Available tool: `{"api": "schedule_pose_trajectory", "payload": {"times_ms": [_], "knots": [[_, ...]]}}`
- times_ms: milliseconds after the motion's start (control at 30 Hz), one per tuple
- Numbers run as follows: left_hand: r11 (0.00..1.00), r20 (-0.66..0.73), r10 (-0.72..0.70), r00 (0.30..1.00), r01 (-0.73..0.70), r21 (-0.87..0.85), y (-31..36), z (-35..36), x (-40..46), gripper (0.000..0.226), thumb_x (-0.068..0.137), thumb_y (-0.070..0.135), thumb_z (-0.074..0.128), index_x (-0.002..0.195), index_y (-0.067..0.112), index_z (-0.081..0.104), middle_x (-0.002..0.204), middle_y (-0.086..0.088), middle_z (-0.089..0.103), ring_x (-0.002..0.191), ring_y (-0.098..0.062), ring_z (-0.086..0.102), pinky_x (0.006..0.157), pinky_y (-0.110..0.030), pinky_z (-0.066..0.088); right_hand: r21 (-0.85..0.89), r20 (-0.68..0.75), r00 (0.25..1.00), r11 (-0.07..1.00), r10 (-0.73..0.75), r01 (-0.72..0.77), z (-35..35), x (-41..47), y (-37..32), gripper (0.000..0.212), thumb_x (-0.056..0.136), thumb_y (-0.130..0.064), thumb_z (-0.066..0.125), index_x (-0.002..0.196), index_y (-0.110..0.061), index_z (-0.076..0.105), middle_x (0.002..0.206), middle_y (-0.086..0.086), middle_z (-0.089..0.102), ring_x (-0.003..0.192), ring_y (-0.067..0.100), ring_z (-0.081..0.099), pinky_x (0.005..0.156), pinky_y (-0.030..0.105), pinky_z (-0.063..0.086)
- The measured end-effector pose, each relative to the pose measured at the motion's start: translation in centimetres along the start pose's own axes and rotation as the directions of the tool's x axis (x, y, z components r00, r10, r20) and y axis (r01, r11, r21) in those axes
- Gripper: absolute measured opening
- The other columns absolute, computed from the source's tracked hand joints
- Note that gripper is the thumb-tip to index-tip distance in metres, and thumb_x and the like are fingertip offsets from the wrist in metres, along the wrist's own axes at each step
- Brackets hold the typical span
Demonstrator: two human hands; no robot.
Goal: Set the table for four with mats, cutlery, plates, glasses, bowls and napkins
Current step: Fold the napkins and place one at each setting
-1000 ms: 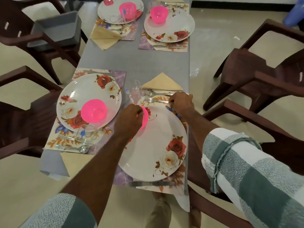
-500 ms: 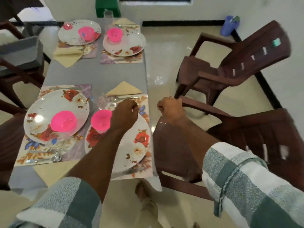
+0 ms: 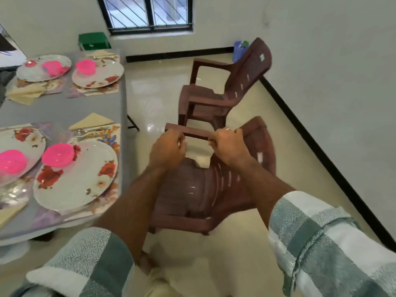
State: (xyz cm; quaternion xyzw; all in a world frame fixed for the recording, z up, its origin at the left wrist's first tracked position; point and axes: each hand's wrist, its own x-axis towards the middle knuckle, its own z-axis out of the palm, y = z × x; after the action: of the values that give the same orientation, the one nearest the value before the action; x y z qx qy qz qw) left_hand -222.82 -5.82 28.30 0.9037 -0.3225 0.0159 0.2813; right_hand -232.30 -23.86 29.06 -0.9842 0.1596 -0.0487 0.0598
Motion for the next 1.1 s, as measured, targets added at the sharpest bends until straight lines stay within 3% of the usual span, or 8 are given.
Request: {"api": "schedule_pose_trajectory", "payload": {"times_ms": [133,300,433,567,667,900,1100], "knots": [[0.999,0.07,0.026,0.997,-0.023,-0.032,9.1,4.8,-1.9,0.019,0.095,0.035,0.06,0.107,0.02,0.063,0.103,0.002,0.065,0.09,-0.016,0.062,0.078,-0.038,0.055,0.033,-0.052,0.998,0.999,0.037,-0.035,-2.7,-6.5,9.4,0.021,0.099,-0.038,0.05,0.11,-0.03,0.067,0.108,-0.003,0.069,0.107,0.023,0.06,0.095,0.047,0.038],[0.995,0.124,0.095,0.988,-0.093,-0.023,17.8,8.4,-1.4,0.038,0.095,0.042,0.057,0.127,0.021,0.058,0.118,-0.001,0.066,0.106,-0.021,0.062,0.093,-0.044,0.052,0.057,-0.055,0.994,0.994,0.095,-0.092,-4.0,-10.1,19.6,0.024,0.101,-0.043,0.045,0.105,-0.029,0.064,0.102,-0.005,0.069,0.099,0.022,0.063,0.094,0.043,0.042],[0.996,0.154,0.08,0.985,-0.085,0.023,22.9,11.7,1.8,0.052,0.099,0.049,0.051,0.141,0.018,0.047,0.141,-0.003,0.055,0.127,-0.023,0.055,0.108,-0.049,0.044,0.094,-0.043,0.996,0.993,0.078,-0.074,-4.5,-8.8,25.8,0.033,0.101,-0.043,0.049,0.123,-0.023,0.065,0.122,-0.002,0.068,0.114,0.023,0.061,0.101,0.043,0.04],[0.991,0.186,0.103,0.977,-0.117,0.063,26.9,16.3,6.8,0.06,0.101,0.054,0.043,0.149,0.019,0.039,0.155,-0.005,0.044,0.143,-0.024,0.041,0.111,-0.054,0.04,0.132,-0.025,0.999,0.99,0.046,-0.043,-4.9,-4.5,31.7,0.039,0.101,-0.041,0.053,0.133,-0.022,0.06,0.134,-0.002,0.063,0.124,0.022,0.056,0.108,0.042,0.037],[0.993,0.191,0.069,0.979,-0.086,0.086,29.5,20.8,12.1,0.066,0.102,0.055,0.041,0.155,0.016,0.033,0.162,-0.004,0.033,0.15,-0.021,0.028,0.118,-0.052,0.032,0.12,-0.077,0.997,0.993,0.022,-0.012,-4.9,-0.6,37.4,0.038,0.098,-0.041,0.056,0.129,-0.021,0.064,0.128,-0.001,0.066,0.119,0.023,0.06,0.103,0.042,0.041],[0.994,0.204,0.05,0.978,-0.068,0.081,37.2,28.2,27.0,0.067,0.104,0.054,0.037,0.158,0.016,0.026,0.166,-0.002,0.024,0.154,-0.017,0.018,0.118,-0.047,0.026,0.098,-0.081,0.995,0.994,0.065,-0.057,-7.5,10.8,52.5,0.036,0.099,-0.04,0.053,0.126,-0.02,0.063,0.125,-0.002,0.067,0.115,0.023,0.062,0.102,0.044,0.042],[0.998,0.136,-0.023,0.99,0.016,0.058,38.6,31.4,39.4,0.067,0.103,0.056,0.038,0.157,0.018,0.027,0.165,-0.001,0.025,0.153,-0.018,0.02,0.117,-0.054,0.028,0.078,-0.038,0.992,0.989,-0.12,0.123,-7.9,24.4,57.2,0.039,0.1,-0.04,0.051,0.131,-0.018,0.061,0.134,0.002,0.063,0.123,0.023,0.057,0.107,0.043,0.039]]}}
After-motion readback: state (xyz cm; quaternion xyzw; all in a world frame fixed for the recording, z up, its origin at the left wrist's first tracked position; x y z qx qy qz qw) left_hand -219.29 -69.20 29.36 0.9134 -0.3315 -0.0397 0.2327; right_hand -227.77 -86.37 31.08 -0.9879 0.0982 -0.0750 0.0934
